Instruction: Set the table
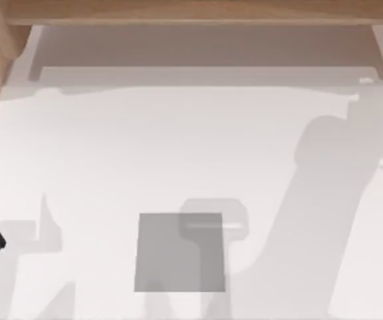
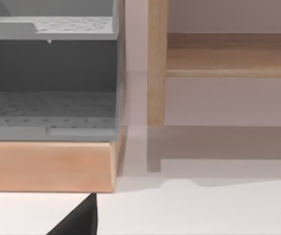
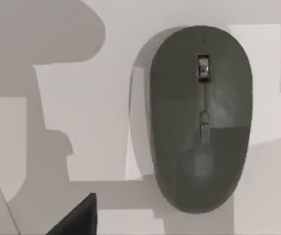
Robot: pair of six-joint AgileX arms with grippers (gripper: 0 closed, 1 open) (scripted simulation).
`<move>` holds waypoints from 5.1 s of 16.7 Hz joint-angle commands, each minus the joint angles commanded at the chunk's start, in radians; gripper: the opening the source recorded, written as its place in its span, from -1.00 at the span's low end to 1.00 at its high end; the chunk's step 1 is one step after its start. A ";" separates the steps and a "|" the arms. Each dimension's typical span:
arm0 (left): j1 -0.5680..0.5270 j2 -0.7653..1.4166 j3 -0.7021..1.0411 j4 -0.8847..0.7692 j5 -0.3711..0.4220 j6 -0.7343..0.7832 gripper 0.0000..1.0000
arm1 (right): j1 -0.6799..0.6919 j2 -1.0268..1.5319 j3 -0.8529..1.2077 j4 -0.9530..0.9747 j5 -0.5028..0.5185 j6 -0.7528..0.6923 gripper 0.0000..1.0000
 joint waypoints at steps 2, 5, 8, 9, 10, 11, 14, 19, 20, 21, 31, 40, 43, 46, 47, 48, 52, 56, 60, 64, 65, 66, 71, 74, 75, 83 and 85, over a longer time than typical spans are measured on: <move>0.000 0.000 0.000 0.000 0.000 0.000 1.00 | 0.003 0.081 0.065 -0.020 -0.013 -0.010 1.00; 0.000 0.000 0.000 0.000 0.000 0.000 1.00 | 0.007 0.120 0.099 -0.025 -0.021 -0.014 1.00; 0.000 0.000 0.000 0.000 0.000 0.000 1.00 | 0.007 0.120 0.099 -0.025 -0.021 -0.014 1.00; 0.000 0.000 0.000 0.000 0.000 0.000 1.00 | 0.006 0.121 0.096 -0.024 -0.020 -0.013 1.00; 0.000 0.000 0.000 0.000 0.000 0.000 1.00 | 0.006 0.122 0.096 -0.024 -0.020 -0.013 1.00; 0.000 0.000 0.000 0.000 0.000 0.000 1.00 | 0.006 0.122 0.096 -0.022 -0.020 -0.013 1.00; 0.000 0.000 0.000 0.000 0.000 0.000 1.00 | 0.007 0.125 0.102 -0.019 -0.020 -0.011 1.00; 0.000 0.000 0.000 0.000 0.000 0.000 1.00 | 0.002 0.126 0.116 -0.046 -0.020 -0.012 1.00; 0.000 0.000 0.000 0.000 0.000 0.000 1.00 | -0.002 0.123 0.115 -0.052 -0.020 -0.016 1.00; 0.000 0.000 0.000 0.000 0.000 0.000 1.00 | -0.006 0.120 0.111 -0.056 -0.021 -0.021 1.00; 0.000 0.000 0.000 0.000 0.000 0.000 1.00 | 0.005 0.123 0.012 0.066 -0.020 -0.016 1.00; 0.000 0.000 0.000 0.000 0.000 0.000 1.00 | 0.008 0.135 0.010 0.079 -0.021 -0.012 0.55; 0.000 0.000 0.000 0.000 0.000 0.000 1.00 | 0.008 0.135 0.010 0.079 -0.021 -0.012 0.10; 0.000 0.000 0.000 0.000 0.000 0.000 1.00 | 0.008 0.135 0.010 0.079 -0.021 -0.012 -0.36; 0.000 0.000 0.000 0.000 0.000 0.000 1.00 | 0.008 0.135 0.010 0.079 -0.021 -0.012 -0.51; 0.000 0.000 0.000 0.000 0.000 0.000 1.00 | 0.008 0.135 0.010 0.079 -0.021 -0.012 -0.66; 0.000 0.000 0.000 0.000 0.000 0.000 1.00 | 0.008 0.135 0.010 0.079 -0.021 -0.012 -1.00; 0.000 0.000 0.000 0.000 0.000 0.000 1.00 | 0.008 0.135 0.010 0.079 -0.021 -0.012 -1.00; 0.000 0.000 0.000 0.000 0.000 0.000 1.00 | 0.006 0.134 0.010 0.079 -0.021 -0.011 -1.00; 0.000 0.000 0.000 0.000 0.000 0.000 1.00 | 0.001 0.082 -0.005 0.058 -0.031 0.014 -1.00; 0.000 0.000 0.000 0.000 0.000 0.000 1.00 | 0.003 0.066 -0.016 0.052 -0.031 0.024 -1.00; 0.000 0.000 0.000 0.000 0.000 0.000 1.00 | 0.006 0.050 -0.026 0.046 -0.026 0.035 -1.00; 0.000 0.000 0.000 0.000 0.000 0.000 1.00 | 0.053 -0.077 -0.071 0.029 0.107 0.090 -1.00; 0.000 0.000 0.000 0.000 0.000 0.000 1.00 | 0.120 -0.182 -0.109 0.017 0.235 0.133 -1.00; 0.000 0.000 0.000 0.000 0.000 0.000 1.00 | 0.144 -0.217 -0.127 0.011 0.277 0.154 -1.00; 0.000 0.000 0.000 0.000 0.000 0.000 1.00 | 0.461 -0.423 -0.316 0.051 0.438 0.456 -1.00; 0.000 0.000 0.000 0.000 0.000 0.000 1.00 | 0.582 -0.455 -0.342 0.104 0.414 0.546 -1.00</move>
